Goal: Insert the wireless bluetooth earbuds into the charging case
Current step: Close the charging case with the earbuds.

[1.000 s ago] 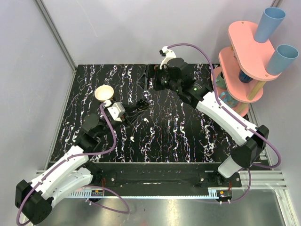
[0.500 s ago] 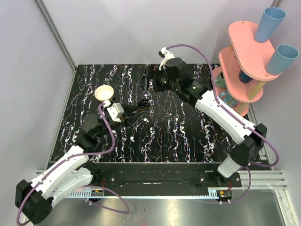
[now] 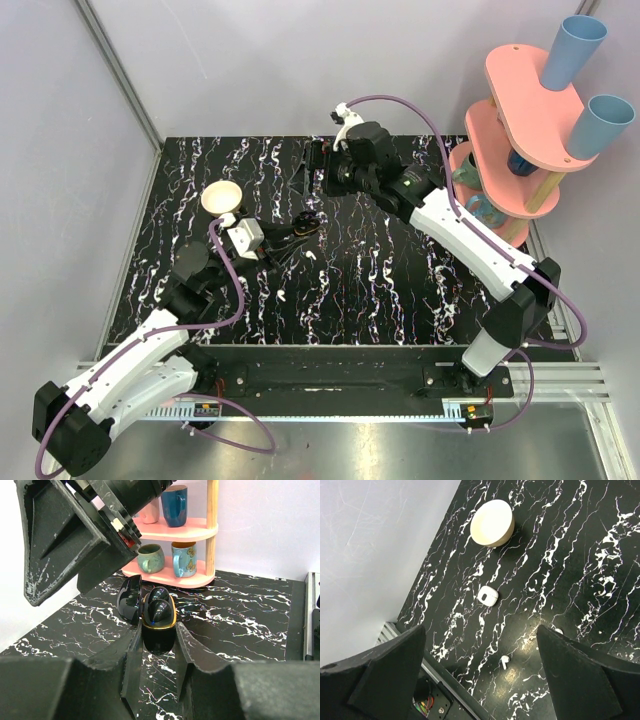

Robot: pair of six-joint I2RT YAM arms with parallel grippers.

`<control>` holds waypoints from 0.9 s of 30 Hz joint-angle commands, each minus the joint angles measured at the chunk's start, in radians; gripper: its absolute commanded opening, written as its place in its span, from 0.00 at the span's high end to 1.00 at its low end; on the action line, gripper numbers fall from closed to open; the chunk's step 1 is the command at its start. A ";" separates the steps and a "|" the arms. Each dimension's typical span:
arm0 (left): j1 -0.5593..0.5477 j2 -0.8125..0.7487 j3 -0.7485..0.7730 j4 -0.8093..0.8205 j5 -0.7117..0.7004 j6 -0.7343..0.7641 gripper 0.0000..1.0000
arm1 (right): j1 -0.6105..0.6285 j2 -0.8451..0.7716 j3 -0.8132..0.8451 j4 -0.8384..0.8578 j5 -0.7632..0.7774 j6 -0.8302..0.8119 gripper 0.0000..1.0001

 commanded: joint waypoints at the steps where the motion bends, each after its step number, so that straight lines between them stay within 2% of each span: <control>1: 0.000 0.004 0.033 0.068 -0.010 -0.014 1.00 | -0.006 0.004 0.060 -0.047 0.016 -0.042 0.00; 6: 0.000 0.013 0.034 0.073 -0.026 -0.014 1.00 | -0.005 0.012 0.072 -0.097 0.031 -0.069 0.00; 27: 0.000 0.008 0.046 0.056 -0.067 -0.007 1.00 | 0.007 0.017 0.083 -0.123 -0.051 -0.101 0.00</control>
